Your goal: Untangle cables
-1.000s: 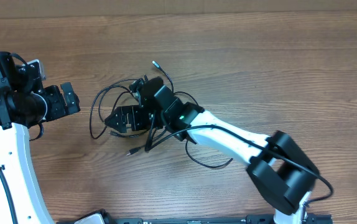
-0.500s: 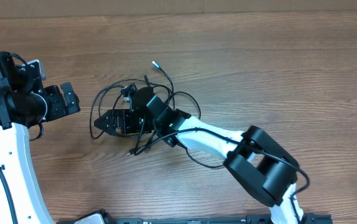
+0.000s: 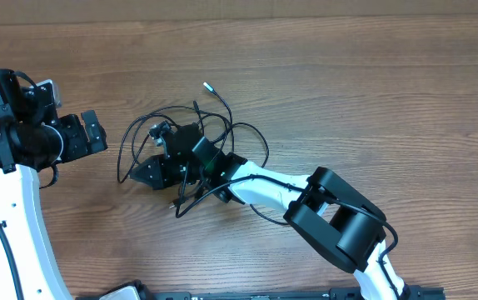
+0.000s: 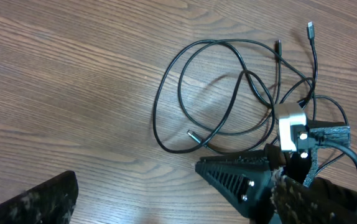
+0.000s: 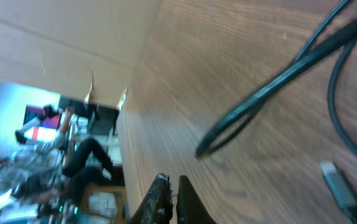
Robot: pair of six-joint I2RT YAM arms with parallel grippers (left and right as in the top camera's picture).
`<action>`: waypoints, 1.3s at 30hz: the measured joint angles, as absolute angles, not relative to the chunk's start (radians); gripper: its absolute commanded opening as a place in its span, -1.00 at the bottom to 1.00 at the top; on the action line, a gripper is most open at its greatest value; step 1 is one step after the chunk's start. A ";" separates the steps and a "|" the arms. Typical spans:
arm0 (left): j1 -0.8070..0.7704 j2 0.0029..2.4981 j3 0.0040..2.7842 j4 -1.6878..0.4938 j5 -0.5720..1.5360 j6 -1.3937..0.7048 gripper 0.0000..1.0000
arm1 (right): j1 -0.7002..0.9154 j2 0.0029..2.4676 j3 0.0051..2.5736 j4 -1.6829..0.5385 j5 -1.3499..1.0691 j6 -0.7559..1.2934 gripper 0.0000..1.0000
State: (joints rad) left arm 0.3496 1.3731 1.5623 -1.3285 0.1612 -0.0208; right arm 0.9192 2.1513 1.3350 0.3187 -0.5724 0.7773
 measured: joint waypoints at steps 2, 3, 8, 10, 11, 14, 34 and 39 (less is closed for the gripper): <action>0.350 1.373 1.562 -1.328 0.161 -0.019 1.00 | 0.904 2.148 1.335 0.261 -0.602 0.747 -0.92; 0.350 1.373 1.562 -1.328 0.161 -0.019 0.99 | 0.896 2.144 1.335 0.230 -0.609 0.733 -0.92; 0.350 1.373 1.562 -1.327 0.161 -0.019 0.99 | 0.839 2.029 1.331 -0.110 -0.570 0.573 -0.92; 0.350 1.373 1.562 -1.328 0.162 -0.019 1.00 | 0.818 1.903 1.331 -0.238 -0.491 0.511 -0.66; 0.350 1.373 1.562 -1.328 0.162 -0.019 0.99 | 0.810 1.827 1.333 -0.283 -0.446 0.487 -0.25; 0.350 1.373 1.562 -1.328 0.161 -0.019 1.00 | 0.787 1.711 1.338 -0.344 -0.381 0.462 0.66; 0.350 1.373 1.562 -1.328 0.162 -0.019 1.00 | 0.853 2.105 1.336 0.230 -0.361 0.861 1.00; 0.350 1.373 1.562 -1.328 0.162 -0.019 1.00 | 0.912 2.184 1.336 0.369 -0.353 0.965 1.00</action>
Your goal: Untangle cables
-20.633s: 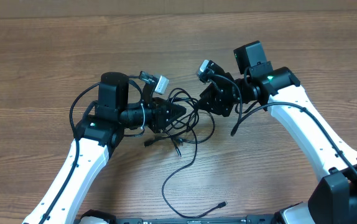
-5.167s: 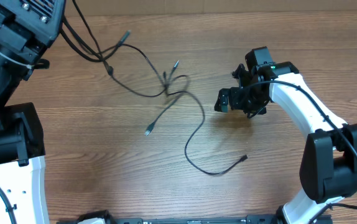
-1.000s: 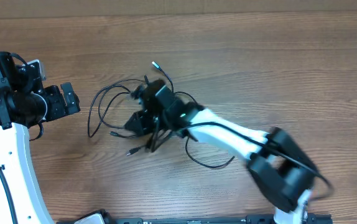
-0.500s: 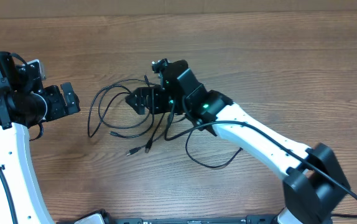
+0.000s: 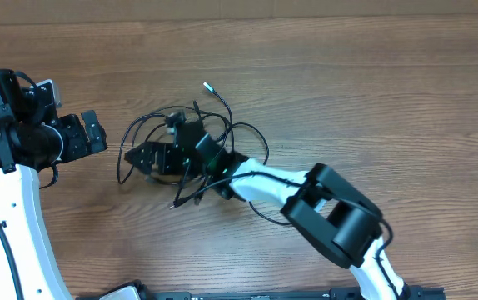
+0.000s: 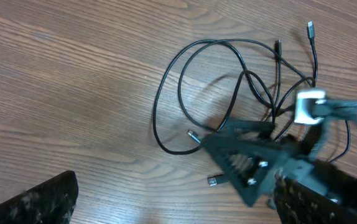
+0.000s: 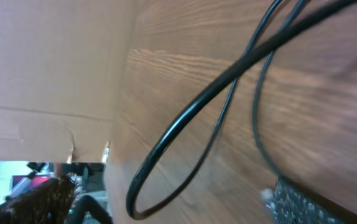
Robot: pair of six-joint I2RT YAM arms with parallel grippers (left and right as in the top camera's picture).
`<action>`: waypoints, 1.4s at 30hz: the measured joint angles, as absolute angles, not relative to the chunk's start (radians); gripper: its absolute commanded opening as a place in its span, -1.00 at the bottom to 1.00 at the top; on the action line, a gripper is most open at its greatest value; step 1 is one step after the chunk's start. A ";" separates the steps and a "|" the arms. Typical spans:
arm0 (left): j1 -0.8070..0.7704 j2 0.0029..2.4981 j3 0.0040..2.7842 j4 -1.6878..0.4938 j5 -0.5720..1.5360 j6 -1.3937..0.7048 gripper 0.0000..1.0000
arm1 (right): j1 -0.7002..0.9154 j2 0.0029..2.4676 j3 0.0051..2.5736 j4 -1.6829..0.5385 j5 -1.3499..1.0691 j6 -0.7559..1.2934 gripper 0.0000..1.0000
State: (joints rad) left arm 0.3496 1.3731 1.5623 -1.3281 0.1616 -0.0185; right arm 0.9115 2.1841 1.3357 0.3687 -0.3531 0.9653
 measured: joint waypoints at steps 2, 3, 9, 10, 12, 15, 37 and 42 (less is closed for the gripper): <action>0.350 1.373 1.562 -1.328 0.162 -0.019 0.99 | 0.934 2.206 1.336 0.424 -0.331 1.018 0.94; 0.350 1.373 1.562 -1.328 0.162 -0.019 0.99 | 0.940 2.213 1.336 0.442 -0.324 1.040 0.84; 0.350 1.373 1.562 -1.328 0.162 -0.019 0.99 | 0.973 2.254 1.335 0.576 -0.217 1.168 0.19; 0.350 1.373 1.562 -1.328 0.161 -0.019 1.00 | 0.975 2.254 1.335 0.599 -0.201 1.179 0.04; 0.350 1.373 1.562 -1.328 0.162 -0.019 1.00 | 0.976 2.254 1.335 0.635 -0.171 1.192 -0.23; 0.350 1.373 1.562 -1.328 0.162 -0.019 1.00 | 0.976 2.254 1.335 0.660 -0.146 1.200 -0.92; 0.350 1.373 1.562 -1.328 0.161 -0.019 0.99 | 0.548 2.124 1.332 0.468 -0.496 1.031 -0.92; 0.350 1.373 1.562 -1.328 0.164 -0.019 0.99 | 0.430 1.851 1.335 0.148 -0.547 0.846 -0.92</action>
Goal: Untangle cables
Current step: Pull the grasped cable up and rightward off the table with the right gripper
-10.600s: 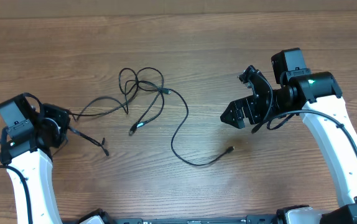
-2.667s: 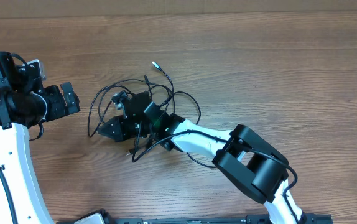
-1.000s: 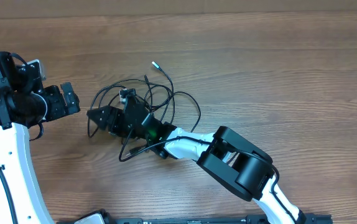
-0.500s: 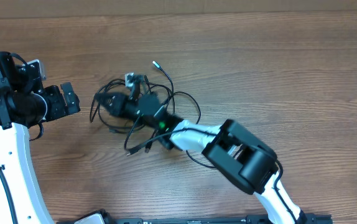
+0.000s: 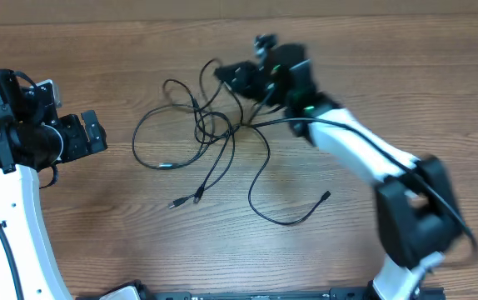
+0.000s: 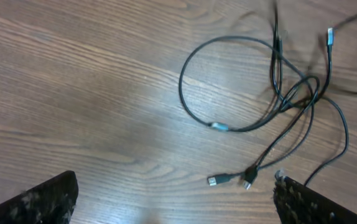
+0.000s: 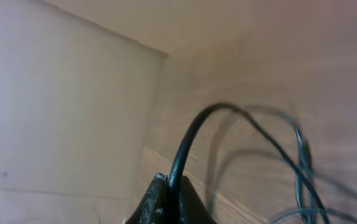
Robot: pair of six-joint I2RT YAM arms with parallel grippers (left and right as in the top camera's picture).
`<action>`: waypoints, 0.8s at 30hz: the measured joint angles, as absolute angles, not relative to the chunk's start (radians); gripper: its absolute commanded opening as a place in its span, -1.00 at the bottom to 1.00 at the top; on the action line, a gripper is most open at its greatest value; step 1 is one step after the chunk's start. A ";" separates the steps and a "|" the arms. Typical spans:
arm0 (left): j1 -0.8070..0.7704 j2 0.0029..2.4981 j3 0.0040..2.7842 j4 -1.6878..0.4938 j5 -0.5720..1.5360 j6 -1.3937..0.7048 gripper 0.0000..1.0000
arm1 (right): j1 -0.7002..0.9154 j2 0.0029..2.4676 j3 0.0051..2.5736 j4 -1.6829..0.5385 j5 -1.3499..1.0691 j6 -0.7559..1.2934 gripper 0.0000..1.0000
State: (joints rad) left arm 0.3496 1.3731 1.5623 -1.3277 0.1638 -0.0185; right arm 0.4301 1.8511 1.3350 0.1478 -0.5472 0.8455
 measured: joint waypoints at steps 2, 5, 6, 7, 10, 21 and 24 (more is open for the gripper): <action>0.350 1.373 1.562 -1.328 0.164 -0.019 1.00 | 0.393 1.743 1.335 0.071 -0.554 0.796 -0.92; 0.350 1.373 1.562 -1.328 0.164 -0.019 1.00 | 0.332 1.592 1.335 -0.016 -0.565 0.729 -0.92; 0.350 1.373 1.562 -1.328 0.164 -0.019 1.00 | 0.309 1.540 1.335 -0.036 -0.569 0.706 -0.92; 0.350 1.373 1.562 -1.327 0.164 -0.019 1.00 | 0.292 1.502 1.335 -0.054 -0.572 0.693 -0.92; 0.350 1.373 1.562 -1.327 0.164 -0.019 0.99 | 0.236 1.378 1.340 -0.111 -0.586 0.659 -0.92; 0.350 1.373 1.562 -1.328 0.164 -0.019 1.00 | 0.110 1.224 1.527 -0.133 -0.623 0.632 -0.92; 0.350 1.373 1.562 -1.328 0.164 -0.019 0.99 | 0.071 1.220 1.586 -0.133 -0.625 0.630 -0.92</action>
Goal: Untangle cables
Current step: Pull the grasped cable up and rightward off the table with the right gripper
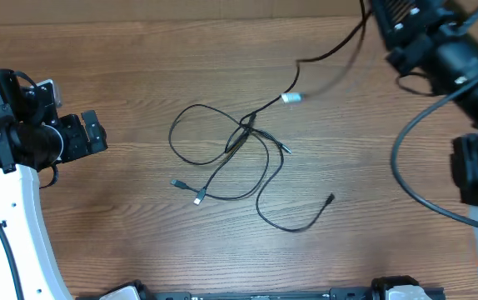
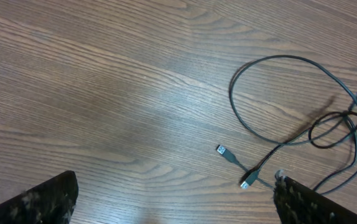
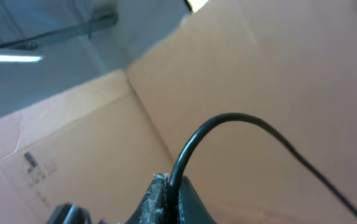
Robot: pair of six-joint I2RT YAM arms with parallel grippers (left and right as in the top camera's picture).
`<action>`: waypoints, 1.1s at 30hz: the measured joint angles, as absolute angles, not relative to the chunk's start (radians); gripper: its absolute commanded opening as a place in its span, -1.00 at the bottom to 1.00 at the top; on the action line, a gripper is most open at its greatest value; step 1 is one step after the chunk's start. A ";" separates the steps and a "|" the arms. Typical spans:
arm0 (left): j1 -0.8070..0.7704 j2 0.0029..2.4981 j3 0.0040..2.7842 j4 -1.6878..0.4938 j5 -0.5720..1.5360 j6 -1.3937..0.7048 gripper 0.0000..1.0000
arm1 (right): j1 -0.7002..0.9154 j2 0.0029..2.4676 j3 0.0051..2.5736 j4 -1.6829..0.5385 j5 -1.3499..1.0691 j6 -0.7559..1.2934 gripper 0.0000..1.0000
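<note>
Several thin black cables lie knotted mid-table as a tangle, with loose USB plugs at its front left. One black cable rises out of the knot to the back right, a silver connector dangling beside it. My right gripper is high at the back right, shut on that cable right at its fingertips. My left gripper hangs open at the left, apart from the tangle. Its view shows a cable loop and a plug.
A cardboard wall runs along the back of the wooden table. One free cable end lies front right of the knot. My right arm's own cable loops at the right.
My right gripper, still shut on the cable, has moved from over the back middle to the back right and higher. The tangle has shifted right and drawn tighter. The left arm has not moved.
My right gripper was low in the tangle at left-centre with its fingers together, then open among the cables. Later it was shut on one cable over the back of the table. Now it holds that cable high at the back right, with the tangle dragged toward the middle.
</note>
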State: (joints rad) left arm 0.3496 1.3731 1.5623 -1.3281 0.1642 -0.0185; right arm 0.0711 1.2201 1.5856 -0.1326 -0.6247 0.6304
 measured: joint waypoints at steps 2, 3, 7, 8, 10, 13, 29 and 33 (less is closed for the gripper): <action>0.350 1.373 1.562 -1.328 0.164 -0.019 0.99 | 0.037 1.220 1.610 -0.134 -0.625 0.631 -0.93; 0.350 1.373 1.562 -1.328 0.164 -0.019 0.99 | 0.026 1.220 1.617 -0.139 -0.625 0.630 -0.93; 0.350 1.373 1.562 -1.328 0.164 -0.019 0.99 | -0.051 1.220 1.663 -0.155 -0.626 0.637 -0.93; 0.350 1.373 1.562 -1.328 0.164 -0.019 0.99 | -0.069 1.220 1.678 -0.148 -0.626 0.641 -0.93; 0.350 1.373 1.562 -1.328 0.164 -0.019 0.99 | -0.100 1.223 1.725 -0.122 -0.630 0.652 -0.93; 0.350 1.373 1.562 -1.328 0.164 -0.019 0.99 | -0.144 1.235 1.821 -0.121 -0.632 0.655 -0.93; 0.350 1.373 1.562 -1.328 0.164 -0.019 0.99 | -0.367 1.390 2.003 -0.494 -0.604 0.458 -0.93; 0.350 1.373 1.562 -1.328 0.164 -0.019 1.00 | -0.367 1.490 2.004 -0.686 -0.457 0.327 -0.93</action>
